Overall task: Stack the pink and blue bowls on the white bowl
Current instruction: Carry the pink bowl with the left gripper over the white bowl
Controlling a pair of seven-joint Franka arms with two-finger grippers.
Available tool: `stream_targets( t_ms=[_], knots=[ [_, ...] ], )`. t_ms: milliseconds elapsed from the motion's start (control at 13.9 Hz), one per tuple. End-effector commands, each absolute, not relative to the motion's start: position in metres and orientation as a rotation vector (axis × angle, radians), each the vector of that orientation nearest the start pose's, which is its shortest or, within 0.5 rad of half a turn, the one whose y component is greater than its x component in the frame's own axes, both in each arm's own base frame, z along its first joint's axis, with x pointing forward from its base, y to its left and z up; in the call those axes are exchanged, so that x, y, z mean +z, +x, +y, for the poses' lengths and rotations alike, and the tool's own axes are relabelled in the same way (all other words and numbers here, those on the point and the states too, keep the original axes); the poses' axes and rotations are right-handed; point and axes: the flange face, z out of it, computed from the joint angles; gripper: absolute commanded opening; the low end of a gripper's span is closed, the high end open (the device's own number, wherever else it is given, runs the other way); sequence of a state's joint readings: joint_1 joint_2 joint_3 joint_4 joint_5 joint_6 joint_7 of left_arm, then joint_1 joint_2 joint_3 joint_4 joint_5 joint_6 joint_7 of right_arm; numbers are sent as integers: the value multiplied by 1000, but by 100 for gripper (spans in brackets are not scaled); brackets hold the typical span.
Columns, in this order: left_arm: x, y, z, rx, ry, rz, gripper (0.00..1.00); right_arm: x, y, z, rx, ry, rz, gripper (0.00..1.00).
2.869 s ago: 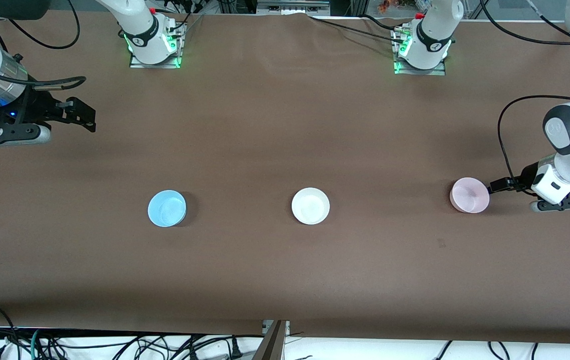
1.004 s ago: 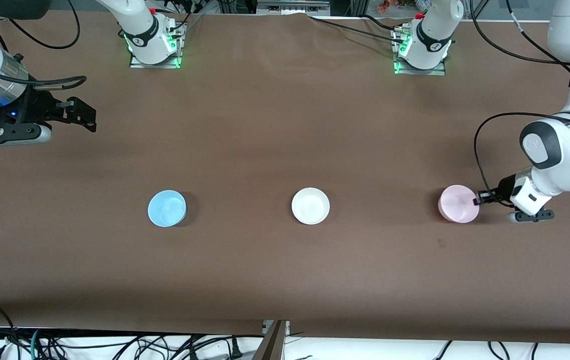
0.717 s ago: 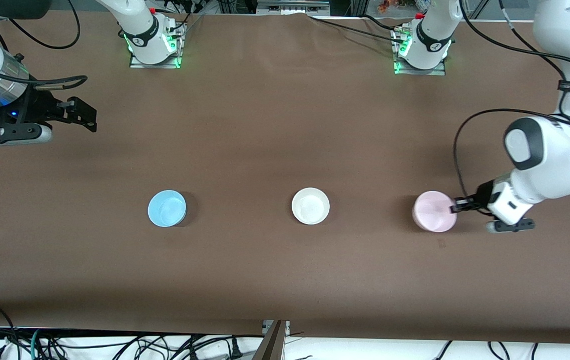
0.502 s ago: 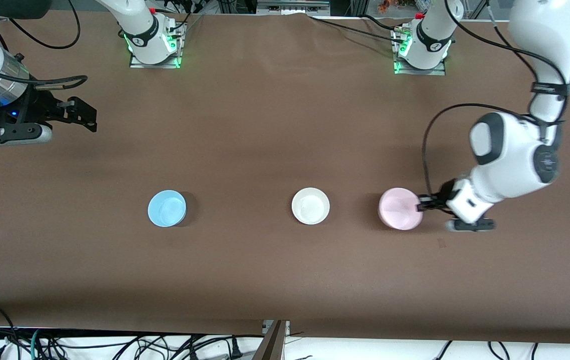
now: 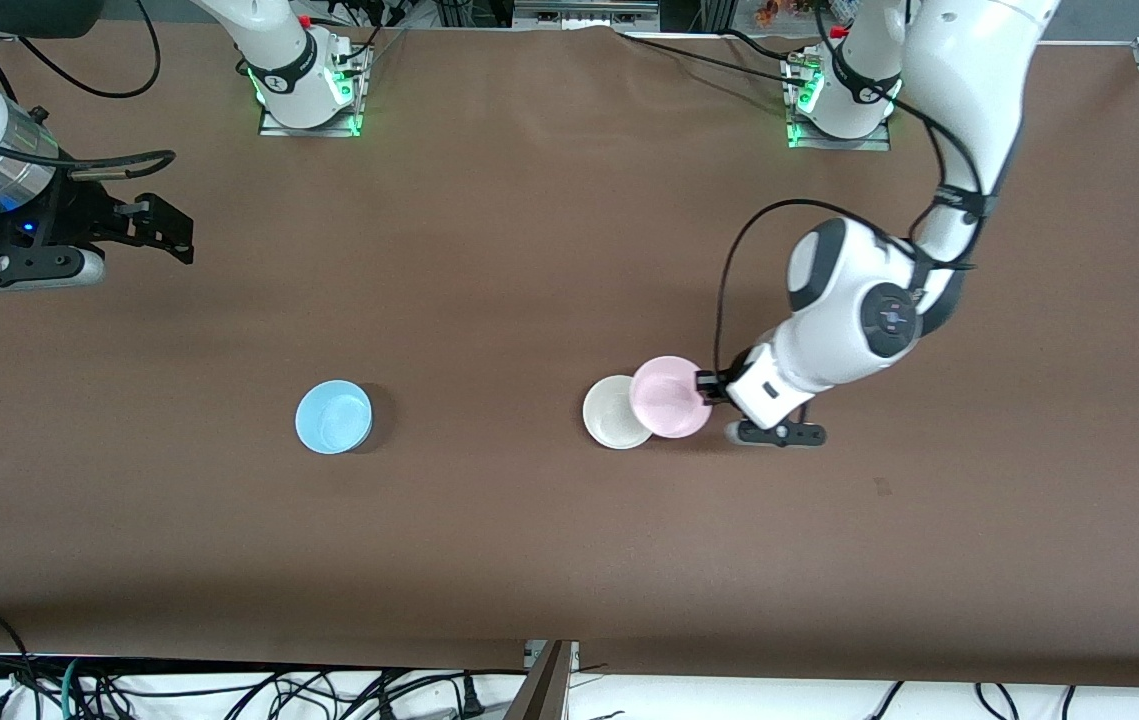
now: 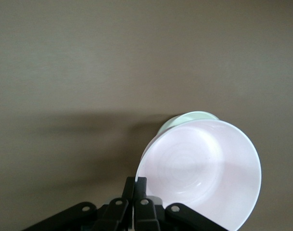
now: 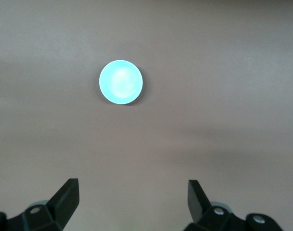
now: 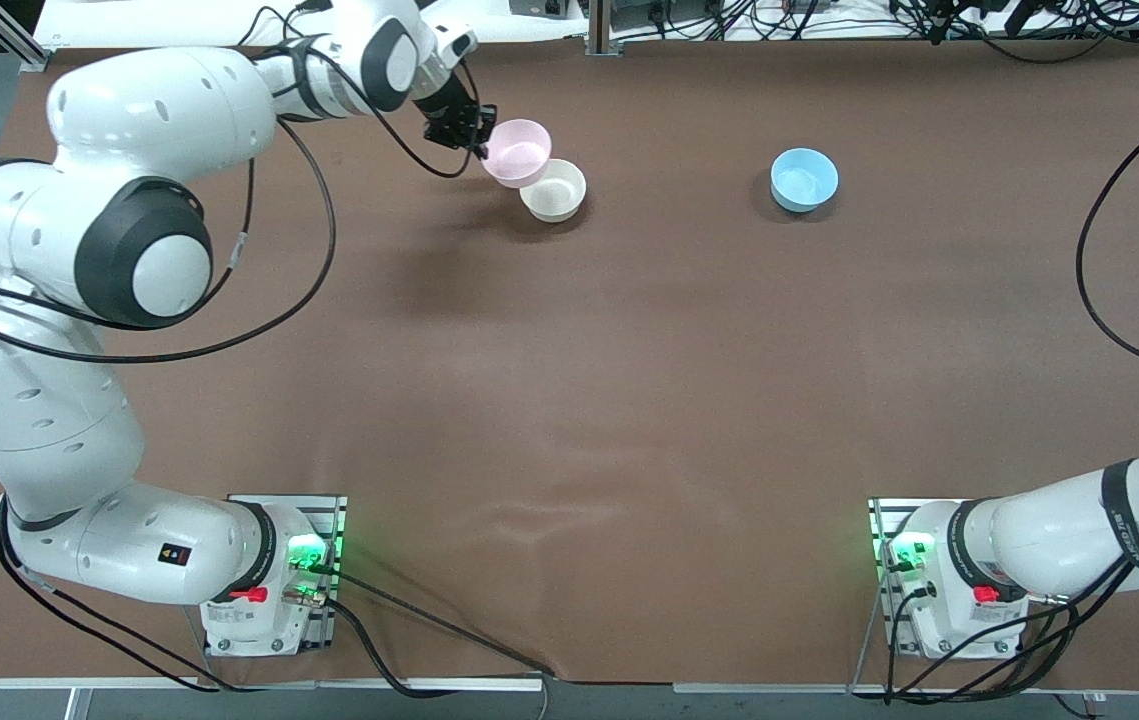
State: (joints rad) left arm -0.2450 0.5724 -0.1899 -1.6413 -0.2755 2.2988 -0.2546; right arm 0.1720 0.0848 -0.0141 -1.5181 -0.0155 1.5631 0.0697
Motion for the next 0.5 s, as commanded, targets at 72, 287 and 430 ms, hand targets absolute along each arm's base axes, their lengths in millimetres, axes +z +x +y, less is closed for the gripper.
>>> stream_targets(
  t_ms=[72,287,430],
  knots=[
    [284,648,-312,-11,-3489,-44,0,606,566,89,51,-3154,-124,100],
    [273,652,-313,-30,-3483,-38,0,606,566,88,48,-3154,-126,100],
    [264,652,-315,-39,-3462,-33,0,606,566,88,48,-3156,-126,100]
  ],
)
